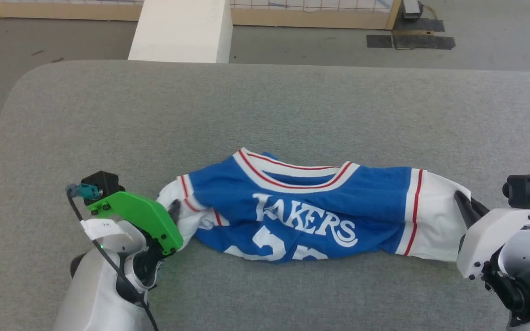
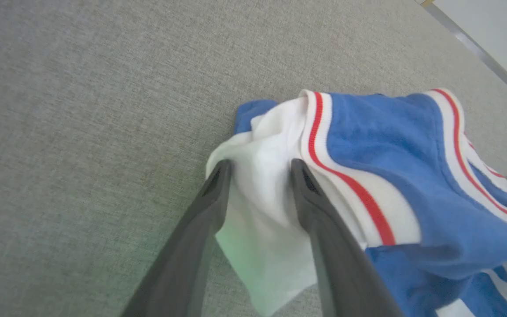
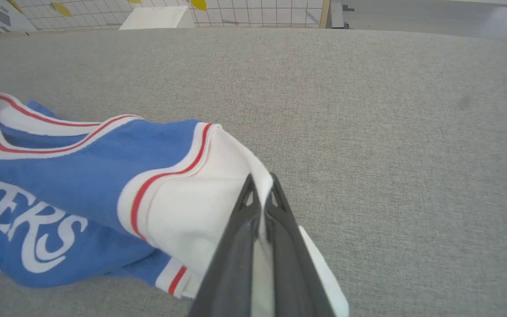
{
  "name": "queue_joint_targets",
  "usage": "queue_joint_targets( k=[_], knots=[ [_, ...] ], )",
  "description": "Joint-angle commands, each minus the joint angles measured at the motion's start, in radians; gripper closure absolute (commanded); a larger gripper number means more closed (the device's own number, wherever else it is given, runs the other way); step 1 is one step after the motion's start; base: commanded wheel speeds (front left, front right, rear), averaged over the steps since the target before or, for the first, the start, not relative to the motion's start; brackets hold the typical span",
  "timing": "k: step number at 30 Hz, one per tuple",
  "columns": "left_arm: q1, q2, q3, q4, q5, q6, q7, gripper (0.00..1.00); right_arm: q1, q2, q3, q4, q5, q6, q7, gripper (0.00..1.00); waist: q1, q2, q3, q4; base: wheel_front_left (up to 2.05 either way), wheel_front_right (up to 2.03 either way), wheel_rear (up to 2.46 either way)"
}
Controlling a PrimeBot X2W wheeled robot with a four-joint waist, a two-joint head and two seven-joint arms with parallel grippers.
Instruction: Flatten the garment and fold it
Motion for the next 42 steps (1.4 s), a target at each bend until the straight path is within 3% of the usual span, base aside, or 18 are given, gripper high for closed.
queue_joint_targets(
  k=[1, 2, 4, 10, 14, 15, 16, 17, 23, 29, 36, 37, 39, 42],
  knots=[
    [0.008, -0.008, 0.006, -0.014, -0.018, -0.004, -0.017, 0.0, 0.009, 0.001, 0.001, 0.0, 0.004, -0.002, 0.001, 1.0, 0.0001, 0.0, 0.001, 0.007, 0.0, 0.0, 0.0],
    [0.014, -0.01, 0.032, -0.086, -0.002, -0.064, -0.198, 0.0, 0.005, 0.004, 0.012, 0.005, 0.004, -0.002, -0.004, 1.0, 0.0001, 0.0, -0.002, 0.011, 0.0, 0.0, 0.0],
    [0.025, 0.003, 0.032, -0.112, 0.038, -0.088, -0.301, 0.0, 0.0, 0.004, 0.021, 0.008, 0.003, -0.002, -0.007, 1.0, 0.0001, 0.0, -0.003, 0.007, 0.0, 0.0, 0.0],
    [0.121, 0.004, 0.032, -0.151, 0.155, -0.099, -0.612, 0.0, -0.074, -0.027, 0.057, 0.071, -0.018, -0.002, 0.015, 1.0, 0.0001, 0.0, 0.01, -0.016, 0.0, 0.0, 0.0],
    [0.173, -0.028, 0.024, -0.13, 0.163, -0.096, -0.7, 0.0, -0.143, -0.055, 0.076, 0.184, -0.042, -0.002, 0.042, 1.0, 0.0001, 0.0, 0.026, -0.009, 0.0, 0.0, 0.0],
    [0.179, -0.033, 0.021, -0.123, 0.162, -0.096, -0.706, 0.0, -0.152, -0.06, 0.081, 0.211, -0.047, -0.002, 0.047, 0.95, 0.0001, 0.0, 0.028, -0.005, 0.0, 0.0, 0.0],
    [0.183, -0.038, 0.017, -0.116, 0.161, -0.097, -0.712, 0.0, -0.16, -0.068, 0.091, 0.242, -0.053, -0.002, 0.053, 0.55, 0.0001, 0.0, 0.033, 0.001, 0.0, 0.0, 0.0],
    [0.186, -0.049, 0.011, -0.102, 0.156, -0.096, -0.722, 0.0, -0.173, -0.074, 0.108, 0.313, -0.053, -0.002, 0.059, 0.0, 0.0001, 0.0, 0.037, 0.014, 0.0, 0.0, 0.0],
    [0.181, -0.05, 0.008, -0.095, 0.154, -0.094, -0.728, 0.0, -0.185, -0.061, 0.082, 0.325, -0.026, -0.002, -0.028, 0.0, 0.0001, 0.0, 0.034, 0.019, 0.0, 0.0, 0.0],
    [0.143, -0.025, -0.008, -0.127, 0.167, -0.095, -0.684, 0.0, -0.125, -0.009, -0.007, 0.177, 0.009, -0.002, -0.146, 0.0, 0.0001, 0.0, 0.017, 0.006, 0.0, 0.0, 0.0],
    [0.004, 0.014, -0.079, -0.153, 0.192, -0.124, -0.522, 0.0, -0.009, 0.06, -0.09, -0.029, 0.021, -0.002, -0.161, 0.0, 0.0001, 0.0, 0.029, -0.034, 0.0, 0.0, 0.0],
    [-0.167, 0.027, -0.177, -0.056, 0.18, -0.168, -0.215, 0.0, 0.029, 0.079, -0.108, -0.089, 0.019, -0.002, -0.142, 0.0, 0.0001, 0.0, 0.053, -0.058, 0.0, 0.0, 0.0],
    [-0.236, 0.039, -0.224, 0.004, 0.185, -0.17, -0.031, 0.0, 0.032, 0.083, -0.104, -0.1, 0.02, -0.002, -0.136, 0.0, 0.0001, 0.0, 0.064, -0.076, 0.0, 0.0, 0.0],
    [-0.306, 0.035, -0.264, 0.046, 0.187, -0.172, 0.114, 0.0, 0.033, 0.087, -0.109, -0.107, 0.018, -0.002, -0.131, 0.0, 0.0001, 0.0, 0.079, -0.093, 0.0, 0.0, 0.0]
  ],
)
